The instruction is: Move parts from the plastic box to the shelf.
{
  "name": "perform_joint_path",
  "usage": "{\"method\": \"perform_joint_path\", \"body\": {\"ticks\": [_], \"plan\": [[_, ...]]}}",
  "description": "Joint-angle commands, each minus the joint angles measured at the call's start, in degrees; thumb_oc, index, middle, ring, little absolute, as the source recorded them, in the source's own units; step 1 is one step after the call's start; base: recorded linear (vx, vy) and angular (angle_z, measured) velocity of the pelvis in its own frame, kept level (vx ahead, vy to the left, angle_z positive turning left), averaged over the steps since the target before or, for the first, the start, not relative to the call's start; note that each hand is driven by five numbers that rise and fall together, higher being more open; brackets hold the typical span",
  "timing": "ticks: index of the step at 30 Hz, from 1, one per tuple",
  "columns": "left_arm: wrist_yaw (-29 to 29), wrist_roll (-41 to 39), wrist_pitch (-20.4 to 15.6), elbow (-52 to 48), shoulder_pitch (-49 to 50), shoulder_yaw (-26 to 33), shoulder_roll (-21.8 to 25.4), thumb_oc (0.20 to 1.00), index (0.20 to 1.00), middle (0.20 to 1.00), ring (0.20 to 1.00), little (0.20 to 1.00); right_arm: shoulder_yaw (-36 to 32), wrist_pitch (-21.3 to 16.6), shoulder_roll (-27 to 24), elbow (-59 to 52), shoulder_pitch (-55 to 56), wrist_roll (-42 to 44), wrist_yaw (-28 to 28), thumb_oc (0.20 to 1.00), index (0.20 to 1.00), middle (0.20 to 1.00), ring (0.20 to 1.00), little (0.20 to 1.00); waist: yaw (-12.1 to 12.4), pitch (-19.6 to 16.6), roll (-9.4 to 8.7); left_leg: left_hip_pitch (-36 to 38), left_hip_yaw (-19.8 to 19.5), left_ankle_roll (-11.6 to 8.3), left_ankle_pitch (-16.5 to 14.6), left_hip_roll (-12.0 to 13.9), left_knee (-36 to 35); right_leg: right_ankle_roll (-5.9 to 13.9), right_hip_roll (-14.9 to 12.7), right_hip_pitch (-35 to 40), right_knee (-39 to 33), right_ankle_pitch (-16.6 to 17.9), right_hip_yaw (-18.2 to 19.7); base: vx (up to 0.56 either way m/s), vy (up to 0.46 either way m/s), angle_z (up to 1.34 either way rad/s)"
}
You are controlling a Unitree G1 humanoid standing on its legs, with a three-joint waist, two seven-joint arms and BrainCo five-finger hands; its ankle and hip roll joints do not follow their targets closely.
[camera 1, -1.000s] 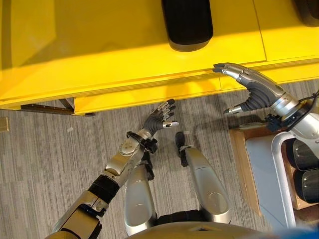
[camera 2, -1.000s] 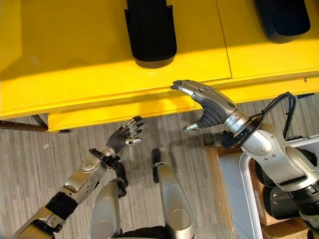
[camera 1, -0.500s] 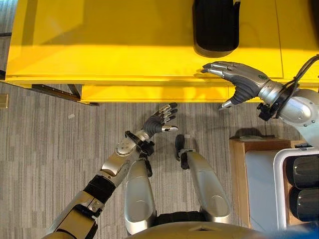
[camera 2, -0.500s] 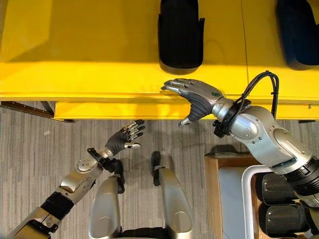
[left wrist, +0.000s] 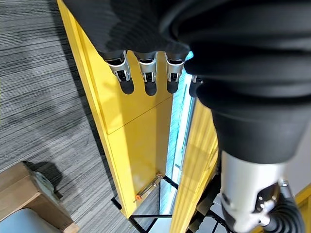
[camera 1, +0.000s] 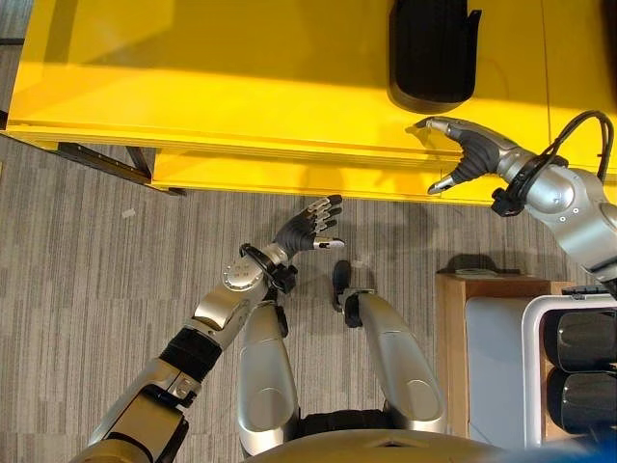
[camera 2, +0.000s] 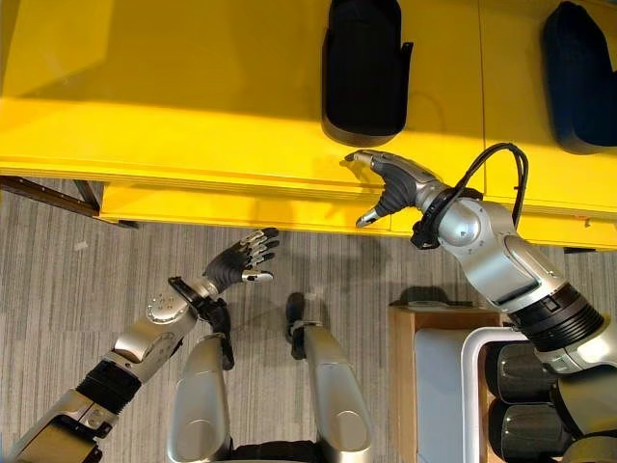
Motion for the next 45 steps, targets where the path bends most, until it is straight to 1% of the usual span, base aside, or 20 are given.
{"method": "perform_joint_path", "body": {"ticks": [1,4,6,7,10,11,14,20,24,26,34,45], "plan": [[-1.2,1.0,-1.6,-2.9,2.4,-0.9,-0.5,1.0,1.0,1.0,1.0,1.0,-0.1,-0.8,1.5,0.8,-2.6,-4.3,-2.5,1.0,1.0,1.0,1.0,1.0,1.6,-3.0,-0.1,-0.3,-1.1,1.61,7.1,1.0,-6.1,3.49,-1.4,1.2,8.3,-6.5,2.1,0.04,-0.038,-0.01],[-1.3,1.4,-1.9,-2.2,1.8,-1.4,-0.7,1.0,1.0,1.0,1.0,1.0,1.2,-1.0,2.3,3.9,-5.1,-4.8,-2.8,1.0,1.0,1.0,1.0,1.0,1.9,-2.8,-0.02,-0.7,-1.3,1.63,7.1,0.9,-6.1,3.54,-1.4,0.8,8.6,-6.6,2.0,0.0,-0.01,0.0],[-1.5,1.6,-2.4,-1.1,1.3,-1.9,-1.0,1.0,1.0,1.0,1.0,1.0,2.0,-1.9,3.2,6.5,-6.2,-5.8,-3.3,1.0,1.0,1.0,1.0,1.0,2.2,-2.6,0.01,-0.8,-1.5,1.62,7.1,0.9,-6.0,3.56,-1.4,0.7,8.7,-6.6,1.9,0.0,0.0,0.0],[-1.7,1.5,-2.7,-0.4,0.8,-2.2,-1.4,1.0,1.0,1.0,1.0,1.0,3.1,-2.3,4.4,9.3,-7.3,-6.7,-5.0,1.0,1.0,1.0,1.0,1.0,2.3,-2.6,0.19,-0.9,-1.5,1.54,7.2,1.0,-6.1,3.66,-1.4,0.5,8.8,-6.5,1.9,0.02,-0.016,0.03],[-1.7,1.7,-3.1,0.2,0.5,-2.6,-1.7,1.0,1.0,1.0,1.0,1.0,3.3,-2.2,5.0,10.6,-8.1,-6.8,-5.5,1.0,1.0,1.0,1.0,1.0,2.4,-2.6,0.23,-0.9,-1.6,1.59,7.2,0.9,-6.2,3.69,-1.4,0.5,8.7,-6.5,2.0,0.0,0.0,0.0],[-1.6,1.9,-3.2,0.9,0.2,-2.8,-2.0,1.0,1.0,1.0,1.0,1.0,3.5,-2.3,6.0,12.4,-8.7,-6.6,-6.1,1.0,1.0,1.0,1.0,1.0,2.5,-2.5,0.22,-1.0,-1.8,1.59,7.2,0.9,-6.1,3.73,-1.4,0.4,8.9,-6.6,2.0,0.0,0.0,0.0],[-1.5,2.1,-2.7,1.2,-0.3,-3.0,-2.3,1.0,1.0,1.0,1.0,1.0,3.8,-2.0,6.8,13.8,-9.4,-7.0,-7.4,1.0,1.0,1.0,1.0,1.0,2.6,-2.6,0.17,-1.1,-1.8,1.56,7.2,1.0,-5.9,3.75,-1.5,0.3,9.1,-6.6,2.0,0.0,0.0,0.0],[-0.8,2.2,-2.4,1.8,-1.1,-3.3,-3.1,1.0,1.0,1.0,1.0,1.0,3.7,-1.2,7.9,15.4,-10.6,-8.1,-8.3,1.0,1.0,1.0,1.0,1.0,2.6,-2.6,0.15,-1.3,-1.9,1.63,7.0,1.0,-5.7,3.71,-1.5,0.1,9.5,-6.9,2.0,0.0,0.0,0.0],[-0.6,2.3,-2.7,2.5,-1.5,-3.7,-3.6,1.0,1.0,1.0,1.0,1.0,3.8,-1.5,8.4,16.5,-11.3,-8.6,-9.0,1.0,1.0,1.0,1.0,1.0,2.7,-2.5,0.21,-1.4,-2.0,1.74,6.8,0.9,-5.3,3.71,-1.6,-0.2,10.2,-7.1,2.0,0.0,0.0,0.0],[-0.3,2.4,-2.1,2.0,-1.5,-3.5,-3.6,1.0,1.0,1.0,1.0,1.0,3.7,-1.6,8.3,16.5,-11.5,-8.4,-9.2,1.0,1.0,1.0,1.0,1.0,2.7,-2.5,0.17,-1.4,-2.1,1.74,6.6,0.8,-5.0,3.66,-1.7,-0.2,10.4,-7.2,2.0,0.0,0.0,0.0],[-0.1,2.2,-2.0,2.6,-2.1,-3.9,-4.4,1.0,1.0,1.0,1.0,1.0,4.0,-1.3,8.2,16.8,-13.1,-8.7,-10.4,1.0,1.0,1.0,1.0,1.0,2.5,-2.6,0.45,-1.1,-2.0,1.86,6.4,0.7,-5.1,3.62,-1.7,-0.1,10.6,-7.3,2.3,0.0,0.0,0.0],[0.0,1.9,-1.9,3.5,-3.0,-4.3,-5.0,1.0,1.0,1.0,1.0,1.0,4.3,0.0,8.5,18.0,-15.5,-8.8,-11.7,1.0,1.0,1.0,1.0,1.0,2.4,-2.7,0.56,-1.0,-1.9,1.78,6.4,0.6,-5.2,3.66,-1.7,-0.2,10.3,-7.3,2.5,0.0,0.0,0.0]]}}
